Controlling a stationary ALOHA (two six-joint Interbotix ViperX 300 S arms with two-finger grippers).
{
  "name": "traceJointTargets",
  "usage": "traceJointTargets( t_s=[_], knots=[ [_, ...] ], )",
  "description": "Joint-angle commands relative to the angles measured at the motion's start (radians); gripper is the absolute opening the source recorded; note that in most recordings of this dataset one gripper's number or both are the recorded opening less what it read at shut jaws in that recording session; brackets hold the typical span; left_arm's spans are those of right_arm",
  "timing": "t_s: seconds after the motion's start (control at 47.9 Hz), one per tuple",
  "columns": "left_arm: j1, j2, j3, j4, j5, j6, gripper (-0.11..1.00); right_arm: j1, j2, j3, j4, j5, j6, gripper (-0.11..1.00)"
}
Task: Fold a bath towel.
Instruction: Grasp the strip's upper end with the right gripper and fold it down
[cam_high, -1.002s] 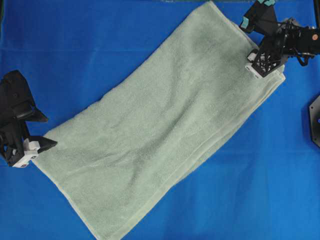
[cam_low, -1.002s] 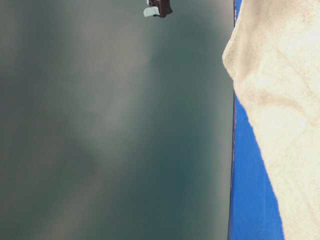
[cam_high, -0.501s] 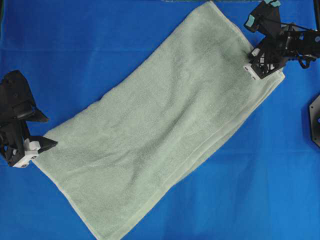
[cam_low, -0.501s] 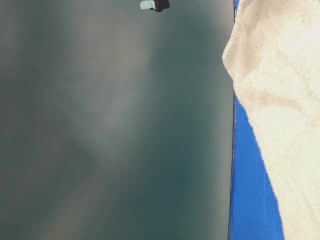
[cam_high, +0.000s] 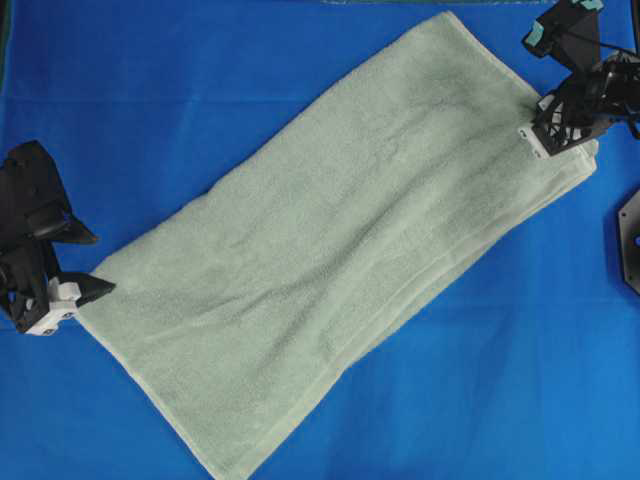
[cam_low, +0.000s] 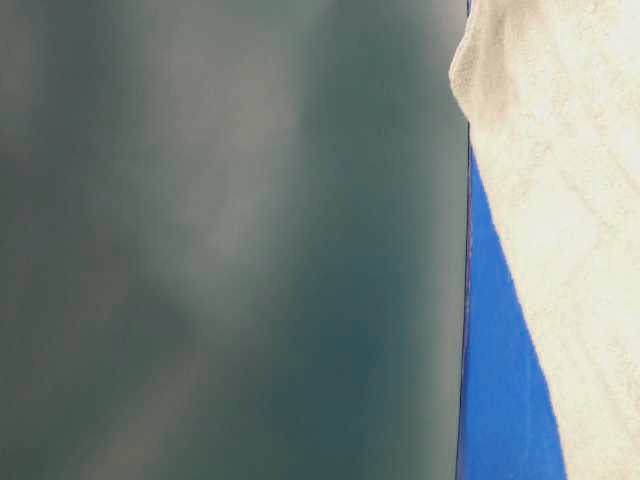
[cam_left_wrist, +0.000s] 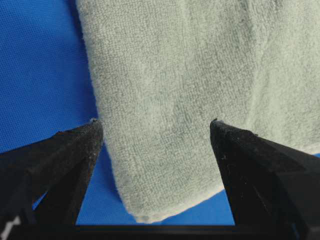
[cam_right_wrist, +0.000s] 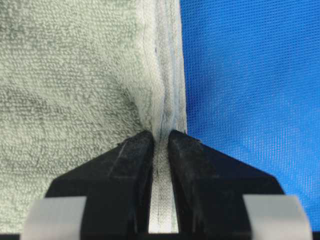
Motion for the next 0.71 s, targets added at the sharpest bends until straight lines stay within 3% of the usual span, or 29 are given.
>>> traceJointTargets(
  t_s=[0.0,0.125,0.209,0.292,0.459,0.689],
  knots=[
    [0.002,0.000,-0.028,0.006,-0.008,0.000,0.83,0.009,-0.015,-0.021,0.026,0.006,0.002,0.15],
    [0.002,0.000,-0.028,0.006,-0.017,0.000,0.83,0.115,-0.017,-0.069,0.097,0.021,0.003,0.15],
    [0.002,0.000,-0.028,0.006,-0.020,0.000,0.83,0.233,-0.026,-0.123,0.152,0.049,0.012,0.15],
    [0.002,0.000,-0.028,0.006,-0.021,0.000,0.83,0.351,-0.026,-0.178,0.173,0.067,0.043,0.15],
    [0.002,0.008,-0.029,0.006,-0.028,0.000,0.83,0.577,0.026,-0.305,0.144,0.074,0.164,0.15],
    [0.003,0.043,-0.038,0.006,-0.040,0.000,0.83,0.738,0.241,-0.517,0.029,0.089,0.314,0.15]
  ],
)
